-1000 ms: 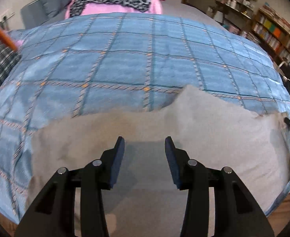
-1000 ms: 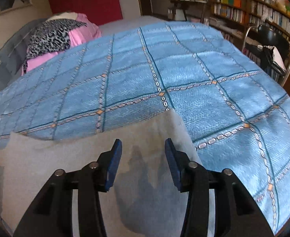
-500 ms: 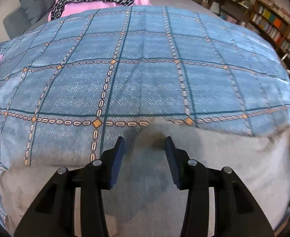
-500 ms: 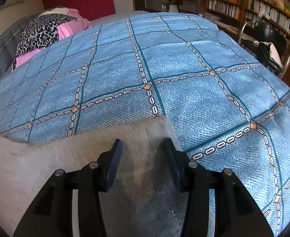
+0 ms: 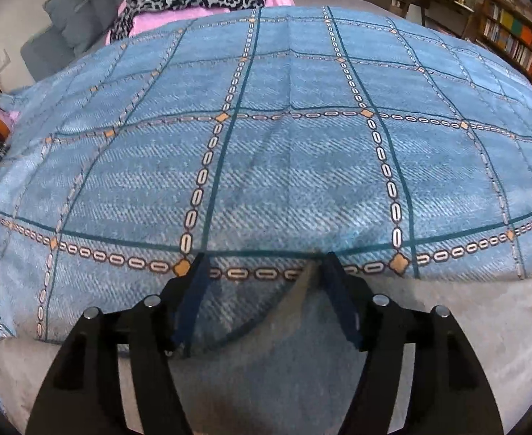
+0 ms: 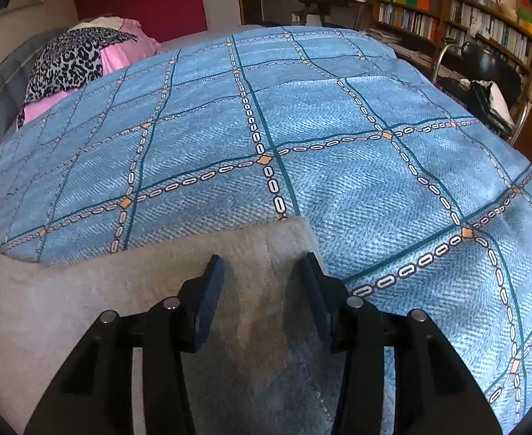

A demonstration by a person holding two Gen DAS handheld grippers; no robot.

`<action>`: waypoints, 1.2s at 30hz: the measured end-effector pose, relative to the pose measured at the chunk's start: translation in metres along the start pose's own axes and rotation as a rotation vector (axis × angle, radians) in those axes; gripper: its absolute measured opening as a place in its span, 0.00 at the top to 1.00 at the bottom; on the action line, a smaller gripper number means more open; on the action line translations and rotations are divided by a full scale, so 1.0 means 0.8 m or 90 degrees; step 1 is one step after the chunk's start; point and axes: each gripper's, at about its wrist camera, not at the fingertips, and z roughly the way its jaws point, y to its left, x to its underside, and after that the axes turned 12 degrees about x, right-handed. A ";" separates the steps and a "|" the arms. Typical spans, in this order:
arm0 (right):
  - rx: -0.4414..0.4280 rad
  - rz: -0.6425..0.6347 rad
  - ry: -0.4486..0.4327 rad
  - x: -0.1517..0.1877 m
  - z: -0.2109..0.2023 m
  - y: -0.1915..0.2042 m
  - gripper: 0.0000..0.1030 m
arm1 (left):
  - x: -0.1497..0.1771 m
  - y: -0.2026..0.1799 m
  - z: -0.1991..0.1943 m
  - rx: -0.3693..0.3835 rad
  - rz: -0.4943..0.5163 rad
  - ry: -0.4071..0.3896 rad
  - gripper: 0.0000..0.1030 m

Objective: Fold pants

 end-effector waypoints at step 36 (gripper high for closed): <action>-0.029 0.008 -0.064 0.134 -0.126 -0.051 0.40 | 0.045 -0.277 -0.024 0.115 0.177 0.040 0.33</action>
